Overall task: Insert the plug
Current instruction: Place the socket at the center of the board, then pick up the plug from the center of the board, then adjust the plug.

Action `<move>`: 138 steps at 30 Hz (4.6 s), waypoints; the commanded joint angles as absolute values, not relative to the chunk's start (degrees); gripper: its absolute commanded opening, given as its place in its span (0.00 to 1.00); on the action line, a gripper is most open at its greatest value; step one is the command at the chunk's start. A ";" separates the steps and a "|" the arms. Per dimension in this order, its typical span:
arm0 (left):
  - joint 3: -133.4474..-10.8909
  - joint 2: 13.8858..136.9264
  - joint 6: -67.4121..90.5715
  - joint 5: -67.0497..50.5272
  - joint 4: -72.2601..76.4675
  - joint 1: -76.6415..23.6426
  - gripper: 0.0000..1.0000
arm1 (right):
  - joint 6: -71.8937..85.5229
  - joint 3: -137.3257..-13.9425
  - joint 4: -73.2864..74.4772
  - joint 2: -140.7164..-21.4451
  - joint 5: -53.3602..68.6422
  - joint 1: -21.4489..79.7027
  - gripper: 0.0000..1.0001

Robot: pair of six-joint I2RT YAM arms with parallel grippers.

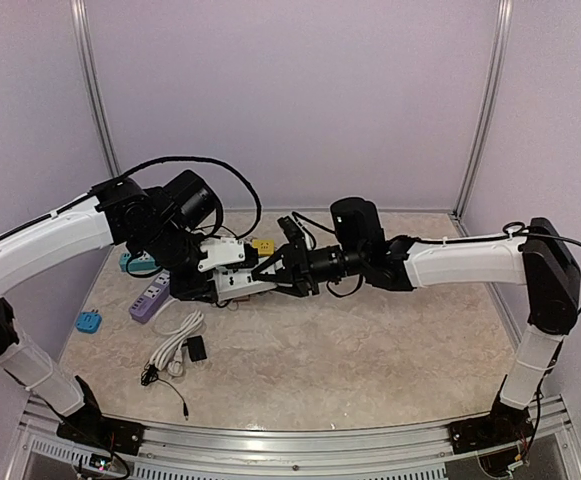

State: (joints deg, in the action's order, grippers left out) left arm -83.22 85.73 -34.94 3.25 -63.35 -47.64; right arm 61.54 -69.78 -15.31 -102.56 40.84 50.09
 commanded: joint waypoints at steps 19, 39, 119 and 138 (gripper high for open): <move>-79.65 85.01 -36.12 -1.12 -63.34 -36.32 0.99 | 54.52 -49.88 -1.32 -95.38 37.61 44.15 0.00; -70.83 81.22 -34.33 -2.57 -60.81 -14.05 0.99 | 54.17 -41.07 16.20 -87.08 19.00 40.25 0.99; -121.10 78.38 -39.17 -16.83 -81.66 -51.08 0.98 | 2.64 -85.20 -0.97 -87.19 39.62 58.65 0.00; -119.08 81.91 -30.96 -20.88 -80.67 -54.49 0.99 | 1.33 -88.74 0.91 -89.40 39.35 59.92 0.00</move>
